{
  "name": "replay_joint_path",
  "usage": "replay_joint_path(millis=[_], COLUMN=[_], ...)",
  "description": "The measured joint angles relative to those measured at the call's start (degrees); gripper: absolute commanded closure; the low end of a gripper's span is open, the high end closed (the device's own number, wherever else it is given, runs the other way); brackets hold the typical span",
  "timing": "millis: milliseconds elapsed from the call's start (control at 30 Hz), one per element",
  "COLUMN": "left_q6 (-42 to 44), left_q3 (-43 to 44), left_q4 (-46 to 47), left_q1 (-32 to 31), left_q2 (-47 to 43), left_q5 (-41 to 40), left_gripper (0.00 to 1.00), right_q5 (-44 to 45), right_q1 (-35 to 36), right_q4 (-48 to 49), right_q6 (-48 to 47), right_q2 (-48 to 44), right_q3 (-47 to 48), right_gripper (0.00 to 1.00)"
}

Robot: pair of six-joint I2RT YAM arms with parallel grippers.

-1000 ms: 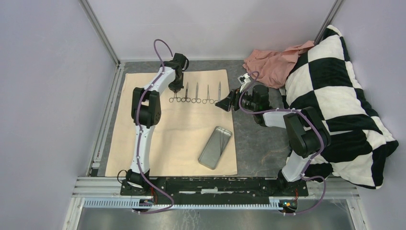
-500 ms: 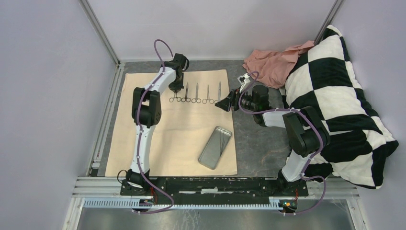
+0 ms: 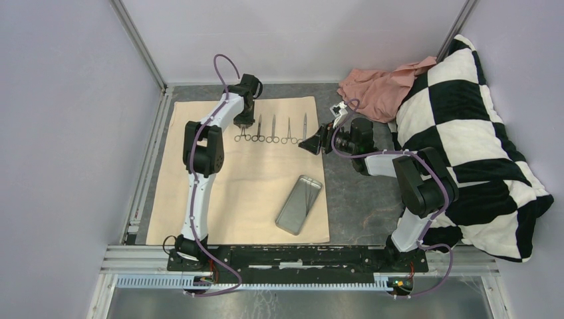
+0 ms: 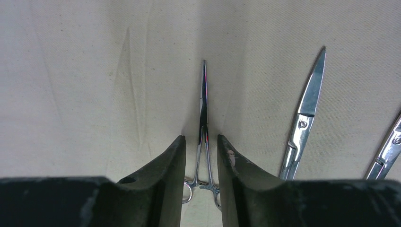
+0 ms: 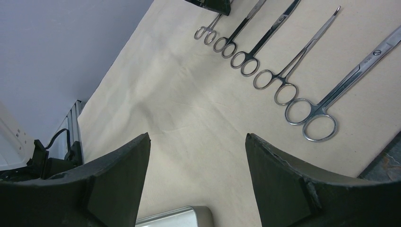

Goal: Open and lay out the surgical kit
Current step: Place the medical item in the surgical kit.

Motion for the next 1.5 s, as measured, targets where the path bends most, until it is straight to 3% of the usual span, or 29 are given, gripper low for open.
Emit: replay_joint_path(millis=[200, 433, 567, 1100, 1233, 1500], left_q6=[0.00, -0.02, -0.02, -0.02, -0.02, -0.04], left_q3=[-2.75, -8.68, -9.11, -9.25, -9.25, -12.02], left_q4=[1.57, 3.39, 4.37, 4.70, 4.76, 6.78], left_q1=[0.07, 0.07, 0.07, 0.07, 0.07, 0.07], left_q2=[-1.90, -6.93, -7.48, -7.34, -6.54, -6.91], left_q5=[0.35, 1.38, 1.81, 2.91, 3.39, 3.10], left_gripper=[0.56, 0.76, 0.81, 0.82, 0.76, 0.53], right_q5=[-0.22, -0.63, -0.94, -1.07, -1.07, 1.62], right_q1=[0.00, 0.00, 0.00, -0.02, -0.02, 0.17], right_q4=[0.48, 1.09, 1.51, 2.34, 2.38, -4.07], right_q6=[0.28, 0.81, 1.07, 1.33, 1.33, -2.95], right_q2=[0.04, 0.22, 0.66, 0.96, 0.96, 0.94], right_q3=[0.00, 0.00, 0.00, 0.00, 0.00, 2.01], right_gripper=[0.20, 0.21, 0.21, 0.21, 0.21, 0.20])
